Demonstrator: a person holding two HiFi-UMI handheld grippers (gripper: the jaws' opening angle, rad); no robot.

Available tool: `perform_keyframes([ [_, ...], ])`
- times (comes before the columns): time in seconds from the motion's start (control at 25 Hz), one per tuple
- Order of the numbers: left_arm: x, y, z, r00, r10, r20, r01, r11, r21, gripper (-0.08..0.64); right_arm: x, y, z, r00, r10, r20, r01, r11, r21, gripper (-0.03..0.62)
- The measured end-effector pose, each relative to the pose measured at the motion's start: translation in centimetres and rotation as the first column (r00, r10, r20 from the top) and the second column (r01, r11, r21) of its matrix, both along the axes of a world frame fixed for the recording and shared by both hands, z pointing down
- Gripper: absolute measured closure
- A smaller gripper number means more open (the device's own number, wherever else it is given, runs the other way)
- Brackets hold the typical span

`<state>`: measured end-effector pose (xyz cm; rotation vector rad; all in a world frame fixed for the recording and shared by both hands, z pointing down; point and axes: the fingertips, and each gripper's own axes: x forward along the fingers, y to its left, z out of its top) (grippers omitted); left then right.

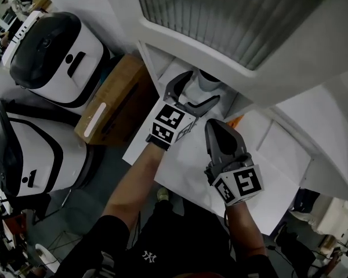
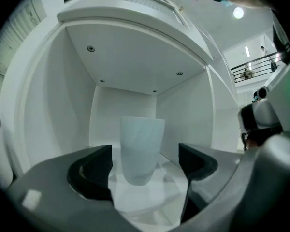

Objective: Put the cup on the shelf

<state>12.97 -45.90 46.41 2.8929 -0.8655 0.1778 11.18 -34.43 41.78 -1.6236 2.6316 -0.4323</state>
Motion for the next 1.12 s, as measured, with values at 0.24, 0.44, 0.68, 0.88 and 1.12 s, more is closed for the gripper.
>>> perform_keyframes([
  [0.24, -1.5, 2.6, 0.0, 1.0, 0.016, 0.009, -0.016, 1.0, -0.015, 0.134, -0.4, 1.5, 0.0, 1.0, 0.023, 0.005, -0.023, 1.0, -0.003, 0.578],
  [0.44, -3.0, 5.1, -0.3, 0.999, 0.034, -0.001, -0.034, 0.998, -0.044, 0.169, -0.5, 2.5, -0.4, 0.999, 0.05, 0.0, -0.05, 0.999, 0.005, 0.578],
  [0.68, -5.1, 9.0, -2.8, 0.997, 0.05, -0.052, -0.054, 0.996, -0.076, 0.251, -1.3, 4.1, -1.4, 0.997, 0.078, -0.011, -0.078, 0.997, 0.02, 0.578],
  [0.88, -6.8, 12.3, -4.1, 0.995, 0.055, -0.085, -0.064, 0.992, -0.105, 0.291, -2.4, 6.1, -2.0, 0.996, 0.088, -0.005, -0.088, 0.996, 0.029, 0.578],
  [1.12, -8.9, 16.0, -4.9, 0.995, 0.049, -0.087, -0.061, 0.988, -0.141, 0.347, -4.0, 8.5, -2.7, 0.996, 0.086, -0.008, -0.086, 0.995, 0.044, 0.578],
])
